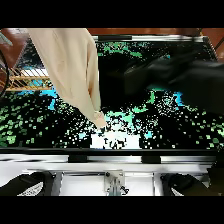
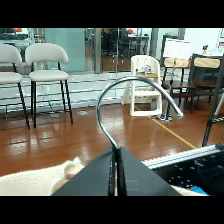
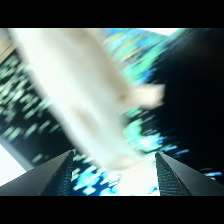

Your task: Fold the shirts.

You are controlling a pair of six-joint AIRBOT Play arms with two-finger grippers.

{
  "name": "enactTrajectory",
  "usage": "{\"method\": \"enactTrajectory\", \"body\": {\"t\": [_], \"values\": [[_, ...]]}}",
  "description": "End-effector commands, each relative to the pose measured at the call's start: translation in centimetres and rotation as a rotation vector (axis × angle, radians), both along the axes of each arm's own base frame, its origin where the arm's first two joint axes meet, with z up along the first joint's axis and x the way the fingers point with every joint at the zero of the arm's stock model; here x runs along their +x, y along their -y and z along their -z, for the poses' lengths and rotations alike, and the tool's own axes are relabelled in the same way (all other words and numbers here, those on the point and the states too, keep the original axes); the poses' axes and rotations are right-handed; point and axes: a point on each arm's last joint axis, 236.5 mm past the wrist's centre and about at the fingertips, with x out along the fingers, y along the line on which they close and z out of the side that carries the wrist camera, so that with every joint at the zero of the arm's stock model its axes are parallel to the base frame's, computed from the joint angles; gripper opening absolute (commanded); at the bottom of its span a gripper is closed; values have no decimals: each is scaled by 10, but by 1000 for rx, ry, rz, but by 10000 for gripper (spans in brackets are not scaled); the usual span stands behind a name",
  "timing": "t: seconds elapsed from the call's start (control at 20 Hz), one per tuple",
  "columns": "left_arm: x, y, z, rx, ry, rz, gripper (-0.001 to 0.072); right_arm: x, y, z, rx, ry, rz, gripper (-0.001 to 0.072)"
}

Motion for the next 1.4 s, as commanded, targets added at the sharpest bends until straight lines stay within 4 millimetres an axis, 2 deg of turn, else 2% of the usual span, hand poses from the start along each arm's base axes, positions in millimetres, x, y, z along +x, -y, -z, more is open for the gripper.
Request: {"method": "enactTrajectory", "body": {"t": [0.0, 0.15, 0.25, 0.35, 0.55, 0.75, 0.8, 0.85, 0.9, 1.05, 1.2, 1.3, 1.35], "values": [[4, -8, 1, 10, 1, -21, 41, -17, -76, 41, 55, -31, -104, 625], [5, -11, 1, 10, 2, -28, 41, 10, -127, 58, 122, 54, -96, 625], [4, -9, 3, 16, -8, -22, 41, 26, -139, 70, 135, 76, -79, 625], [4, -8, 5, 22, -17, -17, 41, 33, -137, 79, 75, 127, -88, 625], [4, -8, 5, 22, -16, -17, 41, 49, -124, 80, -58, 268, -83, 624], [4, -8, 5, 21, -16, -17, 41, 59, -133, 80, -34, 313, -77, 607], [4, -8, 5, 22, -16, -17, 41, 62, -138, 81, -7, 308, -68, 399], [4, -8, 5, 23, -17, -18, 41, 63, -139, 78, 14, 309, -62, 91], [4, -10, 6, 35, -13, -26, 41, 63, -139, 70, 35, 319, -57, 67], [9, -19, 14, 65, -38, -46, 41, 49, -118, 29, 45, 378, -53, 65], [11, -26, 17, 70, -49, -59, 40, 27, -78, -18, 13, 462, -34, 63], [10, -24, 16, 69, -48, -55, 41, 19, -64, -31, 9, 470, -22, 70], [9, -22, 16, 68, -48, -50, 41, 19, -64, -24, 10, 434, -19, 242]]}}
